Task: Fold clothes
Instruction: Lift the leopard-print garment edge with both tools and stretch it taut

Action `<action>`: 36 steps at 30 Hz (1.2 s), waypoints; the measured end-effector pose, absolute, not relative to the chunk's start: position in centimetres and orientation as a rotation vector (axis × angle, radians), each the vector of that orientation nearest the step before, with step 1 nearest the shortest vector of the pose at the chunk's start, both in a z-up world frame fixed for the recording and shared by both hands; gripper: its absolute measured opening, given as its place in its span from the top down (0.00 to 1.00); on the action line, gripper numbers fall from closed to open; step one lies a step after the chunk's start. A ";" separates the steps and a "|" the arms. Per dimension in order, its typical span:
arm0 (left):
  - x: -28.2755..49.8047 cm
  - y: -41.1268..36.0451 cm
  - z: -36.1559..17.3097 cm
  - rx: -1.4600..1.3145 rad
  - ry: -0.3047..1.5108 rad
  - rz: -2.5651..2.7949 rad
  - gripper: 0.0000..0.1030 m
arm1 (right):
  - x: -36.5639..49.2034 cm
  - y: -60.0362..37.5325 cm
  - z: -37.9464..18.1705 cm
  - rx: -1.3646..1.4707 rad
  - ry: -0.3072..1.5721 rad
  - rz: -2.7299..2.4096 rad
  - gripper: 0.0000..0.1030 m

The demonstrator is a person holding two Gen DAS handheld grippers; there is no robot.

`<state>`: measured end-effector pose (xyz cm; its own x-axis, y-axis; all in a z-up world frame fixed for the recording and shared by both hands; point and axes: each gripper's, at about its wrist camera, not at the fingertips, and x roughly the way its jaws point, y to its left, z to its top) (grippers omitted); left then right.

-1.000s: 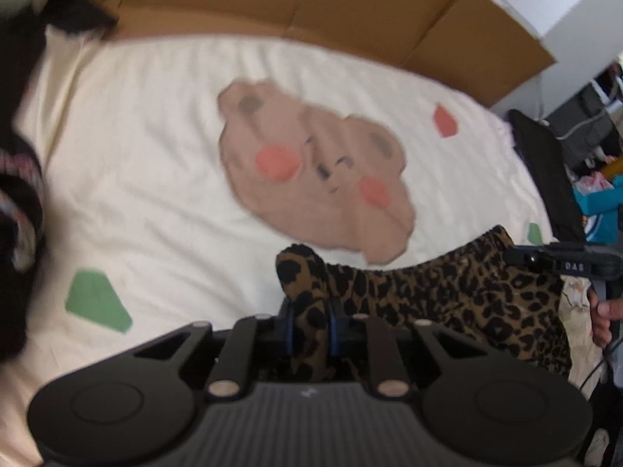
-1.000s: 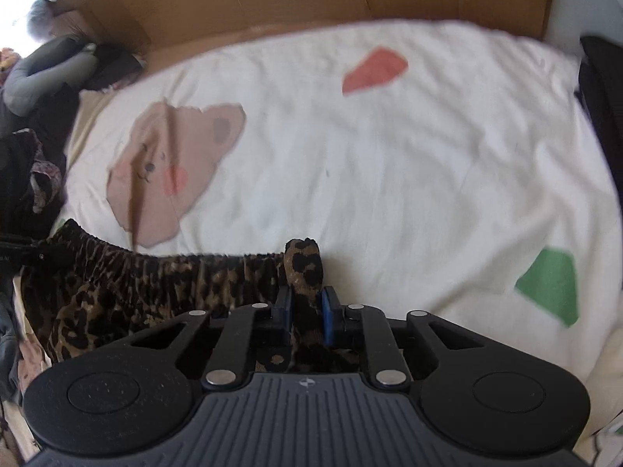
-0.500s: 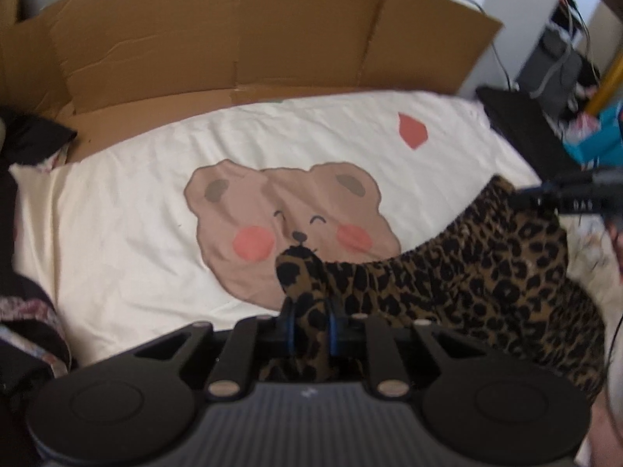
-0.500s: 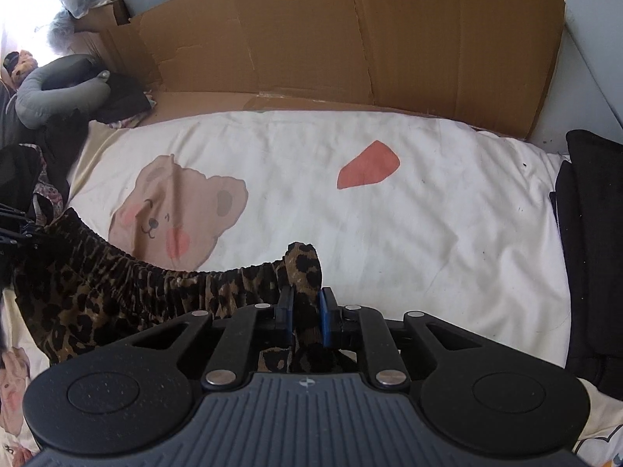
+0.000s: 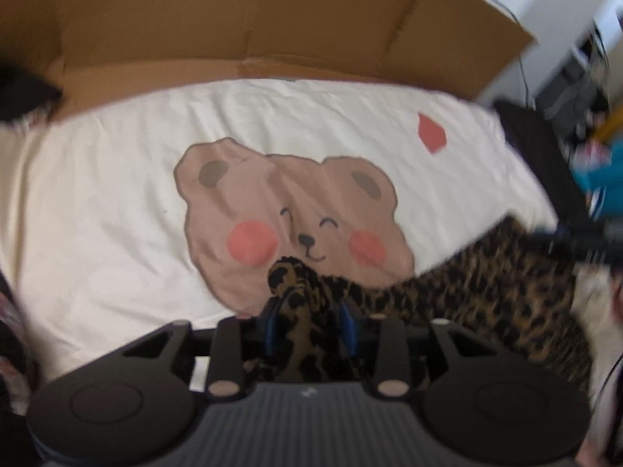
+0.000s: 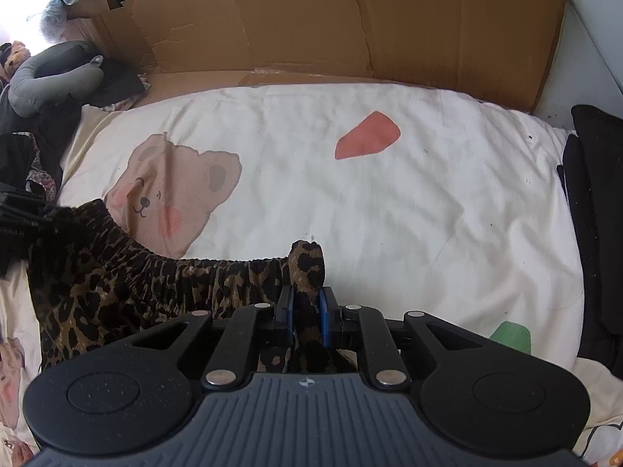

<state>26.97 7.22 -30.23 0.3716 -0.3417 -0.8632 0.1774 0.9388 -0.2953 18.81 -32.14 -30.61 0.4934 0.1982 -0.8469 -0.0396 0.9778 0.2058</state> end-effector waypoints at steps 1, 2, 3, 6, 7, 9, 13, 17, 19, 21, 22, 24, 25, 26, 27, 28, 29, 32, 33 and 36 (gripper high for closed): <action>27.3 7.4 -30.6 -0.181 1.156 -0.325 0.63 | 18.9 -32.2 -30.8 0.171 1.051 0.142 0.88; 27.7 7.6 -31.0 -0.197 1.168 -0.316 0.63 | 19.0 -32.2 -30.9 0.177 1.057 0.139 0.87; 28.0 7.7 -31.3 -0.202 1.178 -0.314 0.63 | 19.1 -32.3 -31.2 0.188 1.063 0.135 0.87; 28.8 7.8 -32.2 -0.226 1.207 -0.317 0.60 | 19.3 -32.6 -31.9 0.229 1.082 0.123 0.84; 29.0 8.0 -32.6 -0.248 1.220 -0.313 0.59 | 19.4 -32.7 -32.2 0.241 1.090 0.120 0.84; 29.7 8.5 -33.2 -0.293 1.246 -0.295 0.59 | 19.5 -32.9 -32.8 0.268 1.105 0.116 0.76; 30.9 8.7 -33.5 -0.331 1.268 -0.294 0.59 | 20.0 -33.6 -34.0 0.359 1.125 0.119 0.69; 31.6 8.1 -33.1 -0.269 1.269 -0.289 0.81 | 20.3 -33.7 -34.2 0.343 1.115 0.140 0.84; 31.3 7.9 -32.1 -0.244 1.235 -0.312 0.84 | 20.3 -33.7 -33.5 0.314 1.098 0.140 0.85; 30.8 7.7 -30.9 -0.229 1.200 -0.327 0.86 | 20.1 -34.0 -32.5 0.318 1.068 0.141 0.86; 30.6 7.5 -30.2 -0.215 1.180 -0.333 0.86 | 20.0 -34.0 -31.9 0.308 1.053 0.143 0.86; 30.2 7.1 -28.9 -0.197 1.136 -0.345 0.87 | 19.9 -33.9 -30.7 0.278 1.022 0.148 0.86; 30.0 6.9 -28.2 -0.188 1.113 -0.350 0.87 | 19.9 -33.8 -30.3 0.271 1.008 0.147 0.86; 29.9 6.6 -27.6 -0.173 1.091 -0.350 0.87 | 19.9 -33.8 -29.9 0.268 0.997 0.143 0.86; 29.8 6.4 -26.9 -0.158 1.069 -0.352 0.87 | 19.9 -33.9 -29.5 0.263 0.984 0.137 0.87; 29.6 6.1 -26.4 -0.145 1.048 -0.355 0.87 | 20.0 -33.9 -29.1 0.257 0.970 0.133 0.87; 29.5 5.9 -25.8 -0.131 1.026 -0.358 0.87 | 20.0 -33.9 -28.7 0.246 0.956 0.129 0.87; 29.0 5.3 -24.4 -0.102 0.963 -0.364 0.87 | 20.1 -34.1 -27.4 0.223 0.911 0.118 0.86; 28.9 5.2 -24.0 -0.094 0.942 -0.366 0.87 | 20.2 -34.2 -27.0 0.218 0.897 0.114 0.86; 28.8 5.0 -23.3 -0.083 0.902 -0.365 0.87 | 20.3 -34.5 -26.3 0.204 0.867 0.104 0.86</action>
<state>28.76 5.01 -23.33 0.5628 -0.3446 -0.7514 0.2754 0.9352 -0.2226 20.30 -34.47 -26.30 0.6434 0.1730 -0.7458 -0.0078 0.9756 0.2196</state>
